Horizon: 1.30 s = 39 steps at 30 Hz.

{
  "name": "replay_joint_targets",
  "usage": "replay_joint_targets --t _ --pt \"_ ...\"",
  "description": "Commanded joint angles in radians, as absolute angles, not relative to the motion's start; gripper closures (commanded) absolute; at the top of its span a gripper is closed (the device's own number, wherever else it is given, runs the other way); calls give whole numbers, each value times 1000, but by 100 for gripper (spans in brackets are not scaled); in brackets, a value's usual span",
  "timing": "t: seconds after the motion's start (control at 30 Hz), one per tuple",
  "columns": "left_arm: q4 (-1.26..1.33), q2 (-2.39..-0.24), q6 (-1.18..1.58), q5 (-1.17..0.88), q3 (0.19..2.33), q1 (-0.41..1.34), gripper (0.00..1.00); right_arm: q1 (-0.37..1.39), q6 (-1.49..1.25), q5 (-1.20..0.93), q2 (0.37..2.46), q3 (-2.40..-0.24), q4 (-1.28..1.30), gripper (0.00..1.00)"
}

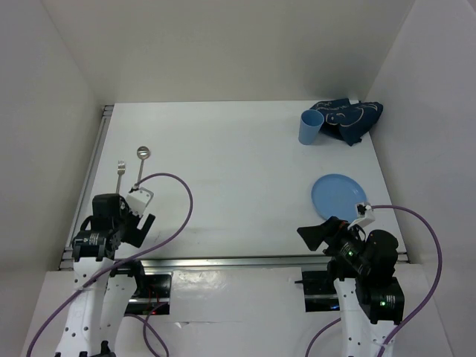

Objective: Set the dinner table for one person

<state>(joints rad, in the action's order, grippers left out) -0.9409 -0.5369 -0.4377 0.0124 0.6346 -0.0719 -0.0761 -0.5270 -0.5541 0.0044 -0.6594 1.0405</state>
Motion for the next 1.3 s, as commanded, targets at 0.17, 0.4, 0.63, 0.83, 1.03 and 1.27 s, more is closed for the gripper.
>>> replay_joint_targets --t 0.17,0.4,0.63,0.83,1.03,1.27 --pt "-841 -560 -255 179 695 -63 1 -75 -546 -512 -34 -658 1028 0" --pt "-815 -587 -285 91 837 -63 1 -75 -523 -413 158 -781 905 0" --pt "-811 -742 -310 -26 1031 -63 1 -75 -521 -124 682 -980 736 0" --pt "-842 -996 -321 -98 1248 -63 1 -75 -557 107 1302 -1349 652 0" --pt "-819 -1199 -308 -130 1408 -43 1 -129 -685 288 1722 -1724 571 0" --pt "-913 -1466 -339 -202 1586 -21 1 -192 -788 302 2161 -2129 652 0"
